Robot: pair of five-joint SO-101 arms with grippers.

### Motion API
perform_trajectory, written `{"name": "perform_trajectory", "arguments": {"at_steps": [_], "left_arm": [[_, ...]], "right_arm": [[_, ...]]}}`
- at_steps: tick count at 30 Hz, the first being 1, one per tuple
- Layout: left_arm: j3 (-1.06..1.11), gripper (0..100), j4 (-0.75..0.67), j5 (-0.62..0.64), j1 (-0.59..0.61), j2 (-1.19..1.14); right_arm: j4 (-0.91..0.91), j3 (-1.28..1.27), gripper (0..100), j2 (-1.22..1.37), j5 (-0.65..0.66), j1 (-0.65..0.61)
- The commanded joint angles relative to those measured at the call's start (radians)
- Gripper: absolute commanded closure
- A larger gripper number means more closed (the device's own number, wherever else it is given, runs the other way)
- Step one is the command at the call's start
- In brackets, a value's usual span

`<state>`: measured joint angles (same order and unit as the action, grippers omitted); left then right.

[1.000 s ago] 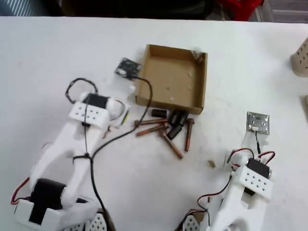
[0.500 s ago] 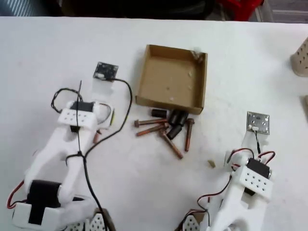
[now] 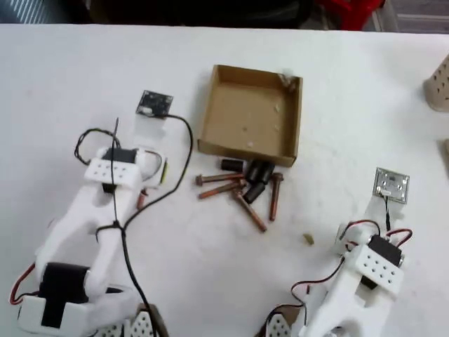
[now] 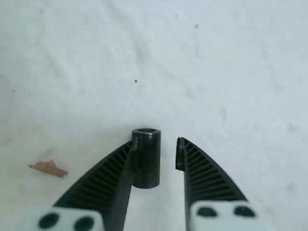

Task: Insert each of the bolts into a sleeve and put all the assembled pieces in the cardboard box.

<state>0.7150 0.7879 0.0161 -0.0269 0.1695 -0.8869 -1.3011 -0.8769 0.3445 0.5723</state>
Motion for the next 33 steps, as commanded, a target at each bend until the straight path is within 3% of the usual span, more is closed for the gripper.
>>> {"name": "perform_trajectory", "arguments": {"at_steps": [1, 11, 22, 33], "left_arm": [[-0.011, 93, -0.031, 0.003, 0.001, 0.047], [-0.011, 93, -0.031, 0.003, 0.001, 0.047], [-0.009, 93, -0.031, 0.003, 0.001, 0.047], [-0.006, 93, -0.031, 0.003, 0.001, 0.047]], "right_arm": [[-0.021, 0.003, 90.4, -0.013, 0.037, 0.015], [-0.036, 0.002, 90.3, 0.001, 0.037, -0.024], [-0.048, 0.201, 90.7, 0.380, -0.014, -0.039], [0.007, 0.212, 92.1, 0.427, -0.054, -0.045]]}}
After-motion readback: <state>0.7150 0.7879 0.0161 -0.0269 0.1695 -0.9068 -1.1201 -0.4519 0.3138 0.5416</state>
